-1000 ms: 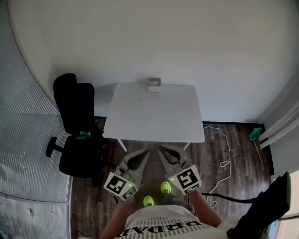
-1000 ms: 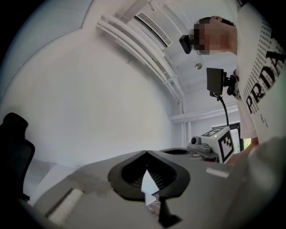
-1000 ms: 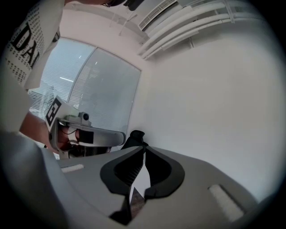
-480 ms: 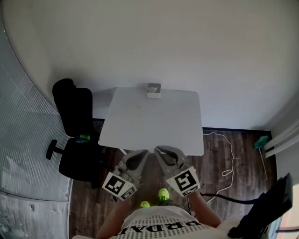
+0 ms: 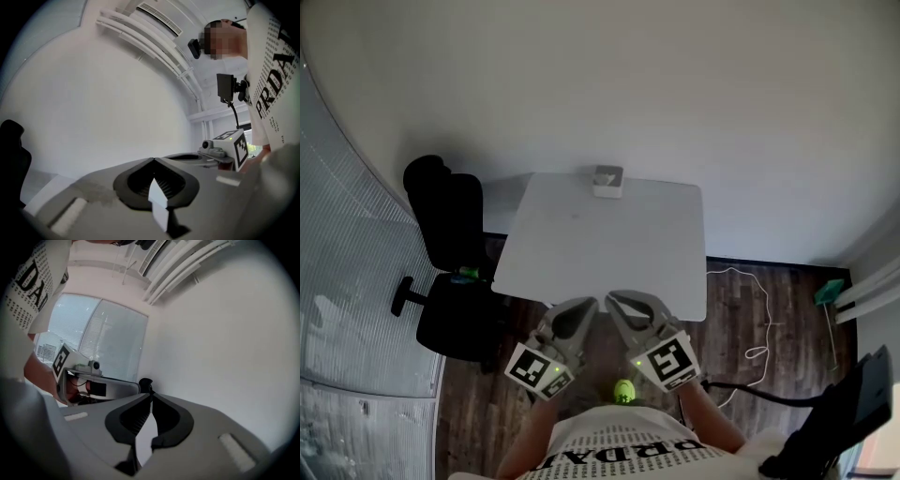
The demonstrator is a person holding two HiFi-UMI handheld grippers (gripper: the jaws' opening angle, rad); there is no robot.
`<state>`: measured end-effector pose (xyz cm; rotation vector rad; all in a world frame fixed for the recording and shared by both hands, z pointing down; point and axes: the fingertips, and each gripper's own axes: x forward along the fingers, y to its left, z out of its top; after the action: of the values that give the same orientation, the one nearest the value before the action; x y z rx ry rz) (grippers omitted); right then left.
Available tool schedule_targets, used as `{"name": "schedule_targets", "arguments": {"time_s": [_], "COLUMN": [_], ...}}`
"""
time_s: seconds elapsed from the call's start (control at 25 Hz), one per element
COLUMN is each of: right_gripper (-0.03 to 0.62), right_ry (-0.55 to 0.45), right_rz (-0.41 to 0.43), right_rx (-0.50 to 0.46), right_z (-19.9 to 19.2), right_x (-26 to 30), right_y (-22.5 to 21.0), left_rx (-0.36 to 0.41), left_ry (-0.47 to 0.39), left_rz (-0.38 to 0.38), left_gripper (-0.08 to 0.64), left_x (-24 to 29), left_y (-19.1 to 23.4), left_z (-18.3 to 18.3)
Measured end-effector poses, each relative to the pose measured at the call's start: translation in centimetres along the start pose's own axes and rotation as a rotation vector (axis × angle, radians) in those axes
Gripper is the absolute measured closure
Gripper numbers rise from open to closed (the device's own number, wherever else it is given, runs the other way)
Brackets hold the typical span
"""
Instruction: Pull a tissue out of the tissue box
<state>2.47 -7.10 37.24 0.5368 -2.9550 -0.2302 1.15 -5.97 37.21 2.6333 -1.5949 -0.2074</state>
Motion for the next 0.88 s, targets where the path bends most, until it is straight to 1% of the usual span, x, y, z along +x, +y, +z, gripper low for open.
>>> {"name": "schedule_targets", "arguments": {"time_s": [0.24, 0.4, 0.56, 0.72, 0.88], "right_gripper": [0.583, 0.583, 0.583, 0.583, 0.583], "right_ry": [0.019, 0.044, 0.071, 0.068, 0.107], "right_rz": [0.011, 0.005, 0.004, -0.024, -0.033], "right_rx": [0.014, -0.011, -0.022, -0.013, -0.045], "right_z": [-1.0, -1.4, -1.5, -1.2, -0.8], "right_x": [2.4, 4.2, 6.6, 10.0, 13.8], "right_y": [-2.3, -3.4, -4.8, -7.8, -10.1], "left_rx": [-0.009, -0.009, -0.018, -0.021, -0.025], "left_ry": [-0.003, -0.016, -0.025, -0.029, -0.033], "left_rz": [0.002, -0.009, -0.025, -0.055, -0.065], "left_gripper": [0.561, 0.561, 0.561, 0.561, 0.563], "left_x": [1.7, 2.8, 4.7, 7.3, 8.8], "left_y": [2.4, 4.8, 8.0, 11.5, 15.6], "left_z": [-0.2, -0.5, -0.4, 0.1, 1.1]}}
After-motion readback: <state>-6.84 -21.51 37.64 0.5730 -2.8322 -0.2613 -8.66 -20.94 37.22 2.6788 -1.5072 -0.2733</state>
